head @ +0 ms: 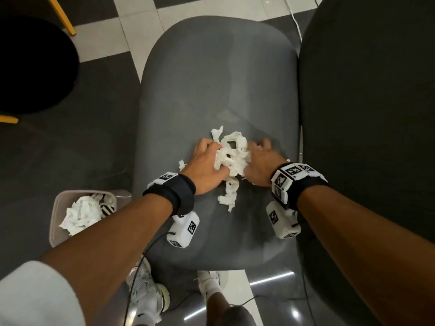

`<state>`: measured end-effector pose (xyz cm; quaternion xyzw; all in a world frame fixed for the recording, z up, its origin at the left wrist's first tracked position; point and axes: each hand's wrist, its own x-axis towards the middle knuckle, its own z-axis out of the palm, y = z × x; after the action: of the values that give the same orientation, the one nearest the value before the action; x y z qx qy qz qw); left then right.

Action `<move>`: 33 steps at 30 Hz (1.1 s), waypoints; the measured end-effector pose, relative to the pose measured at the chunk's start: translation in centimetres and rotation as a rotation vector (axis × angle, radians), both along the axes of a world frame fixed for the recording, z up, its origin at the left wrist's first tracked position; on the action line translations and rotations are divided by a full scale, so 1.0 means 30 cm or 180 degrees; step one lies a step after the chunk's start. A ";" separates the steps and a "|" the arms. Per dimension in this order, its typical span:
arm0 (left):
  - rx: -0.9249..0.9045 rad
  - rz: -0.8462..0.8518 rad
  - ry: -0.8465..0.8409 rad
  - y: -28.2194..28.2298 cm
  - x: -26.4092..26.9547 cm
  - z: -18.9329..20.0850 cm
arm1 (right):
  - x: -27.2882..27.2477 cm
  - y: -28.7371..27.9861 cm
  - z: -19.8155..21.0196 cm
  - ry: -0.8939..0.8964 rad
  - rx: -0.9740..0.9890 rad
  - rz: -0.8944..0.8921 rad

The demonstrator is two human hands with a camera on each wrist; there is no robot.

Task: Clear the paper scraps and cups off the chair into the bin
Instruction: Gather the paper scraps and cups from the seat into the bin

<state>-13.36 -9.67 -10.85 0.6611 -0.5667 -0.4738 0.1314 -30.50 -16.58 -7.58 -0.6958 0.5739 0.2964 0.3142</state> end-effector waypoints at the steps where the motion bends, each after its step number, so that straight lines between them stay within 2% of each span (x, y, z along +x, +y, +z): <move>1: -0.0036 -0.0175 -0.0002 0.020 0.002 0.007 | 0.006 0.023 0.004 -0.0021 0.0087 -0.0056; 3: -0.0105 -0.0586 -0.0136 0.054 0.006 0.013 | 0.017 0.073 0.007 -0.0024 0.0158 -0.0046; 6: -0.0375 -0.1281 -0.0765 0.099 0.012 -0.020 | 0.053 0.146 -0.007 -0.0018 0.0039 0.0193; 7: -0.0399 -0.1422 -0.0898 0.110 0.012 -0.036 | 0.072 0.170 -0.021 -0.0077 -0.0052 0.0185; 9: -0.0358 -0.1339 -0.0865 0.126 0.014 -0.063 | 0.119 0.221 -0.059 -0.0262 -0.0253 -0.0038; 13: -0.0264 -0.0855 -0.0513 0.150 0.012 -0.061 | 0.191 0.284 -0.095 -0.0758 -0.0489 -0.0738; 16: -0.0004 -0.0479 -0.0035 0.167 0.033 -0.055 | 0.196 0.289 -0.094 -0.0926 -0.0500 -0.0557; 21: -0.0094 0.0546 0.0688 0.195 0.137 0.002 | 0.297 0.313 -0.070 -0.1375 -0.0740 -0.0297; 24: -0.0062 0.1050 0.0872 0.243 0.277 0.074 | 0.465 0.344 -0.043 -0.1557 -0.0804 -0.0224; 27: 0.0102 0.1944 0.1226 0.342 0.486 0.108 | 0.693 0.417 -0.026 -0.1789 -0.0725 -0.0244; 31: 0.0480 0.2576 0.1423 0.554 0.775 0.054 | 0.989 0.586 -0.069 -0.1754 -0.0442 0.0030; 33: 0.0648 0.2872 0.1507 0.667 0.891 -0.002 | 1.131 0.691 -0.156 -0.1554 -0.0233 0.0277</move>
<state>13.37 10.34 -10.91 0.7238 -0.1311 -0.5593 0.3822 3.44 4.14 -12.26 -0.7817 0.4608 0.1118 0.4050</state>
